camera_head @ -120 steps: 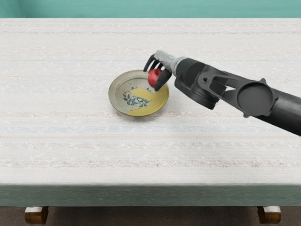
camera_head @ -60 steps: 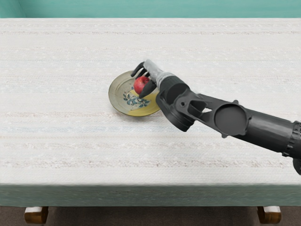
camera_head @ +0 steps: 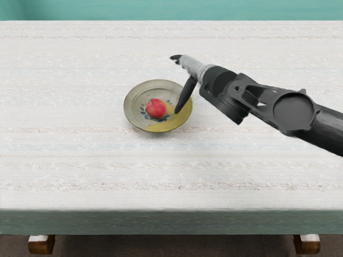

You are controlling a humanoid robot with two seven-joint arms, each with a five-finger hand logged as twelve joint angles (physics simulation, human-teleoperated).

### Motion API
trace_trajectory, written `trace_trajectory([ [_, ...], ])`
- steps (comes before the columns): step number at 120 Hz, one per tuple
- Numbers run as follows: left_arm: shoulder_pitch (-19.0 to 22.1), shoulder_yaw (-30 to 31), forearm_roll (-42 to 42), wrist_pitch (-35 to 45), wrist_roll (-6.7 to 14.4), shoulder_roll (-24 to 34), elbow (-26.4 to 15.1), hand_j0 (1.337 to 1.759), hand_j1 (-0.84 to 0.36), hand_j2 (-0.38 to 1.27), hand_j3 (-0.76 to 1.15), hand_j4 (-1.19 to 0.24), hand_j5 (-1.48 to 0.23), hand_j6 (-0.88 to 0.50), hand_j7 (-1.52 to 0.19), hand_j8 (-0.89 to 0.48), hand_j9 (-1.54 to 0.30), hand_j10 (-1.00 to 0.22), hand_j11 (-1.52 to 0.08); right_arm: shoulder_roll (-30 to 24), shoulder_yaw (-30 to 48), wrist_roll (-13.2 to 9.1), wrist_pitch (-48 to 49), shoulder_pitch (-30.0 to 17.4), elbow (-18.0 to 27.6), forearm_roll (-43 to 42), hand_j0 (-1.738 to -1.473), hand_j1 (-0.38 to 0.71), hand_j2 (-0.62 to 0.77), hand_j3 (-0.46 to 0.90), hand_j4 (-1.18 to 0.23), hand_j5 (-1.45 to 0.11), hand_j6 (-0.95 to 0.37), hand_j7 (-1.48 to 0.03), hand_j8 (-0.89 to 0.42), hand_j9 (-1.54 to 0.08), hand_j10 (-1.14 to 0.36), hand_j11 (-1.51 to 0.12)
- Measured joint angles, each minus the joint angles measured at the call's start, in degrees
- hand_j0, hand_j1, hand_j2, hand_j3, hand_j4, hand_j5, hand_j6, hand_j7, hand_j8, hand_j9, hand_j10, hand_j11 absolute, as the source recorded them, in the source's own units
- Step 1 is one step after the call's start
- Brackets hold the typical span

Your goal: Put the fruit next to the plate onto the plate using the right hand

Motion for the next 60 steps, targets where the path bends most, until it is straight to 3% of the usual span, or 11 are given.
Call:
trace_trajectory([
  [32, 0.01, 0.07, 0.11, 0.00, 0.00, 0.00, 0.02, 1.658, 0.34, 0.00, 0.00, -0.01, -0.01, -0.01, -0.01, -0.01, -0.01, -0.01, -0.01, -20.72, 6.67, 0.00, 32.57, 0.52, 2.73, 14.15, -1.658, -0.33, 0.00, 0.00, -0.02, -0.02, -0.02, -0.02, -0.01, -0.02, -0.02, -0.02],
  [60, 0.16, 0.10, 0.15, 0.00, 0.00, 0.00, 0.09, 1.658, 0.34, 0.00, 0.00, -0.01, -0.01, -0.01, -0.01, -0.01, -0.01, -0.01, -0.01, -27.56, 8.38, 0.00, 41.94, -0.31, 2.77, 16.63, -1.658, -0.34, 0.00, 0.00, -0.01, -0.01, -0.01, -0.01, -0.01, -0.01, -0.01, -0.01],
])
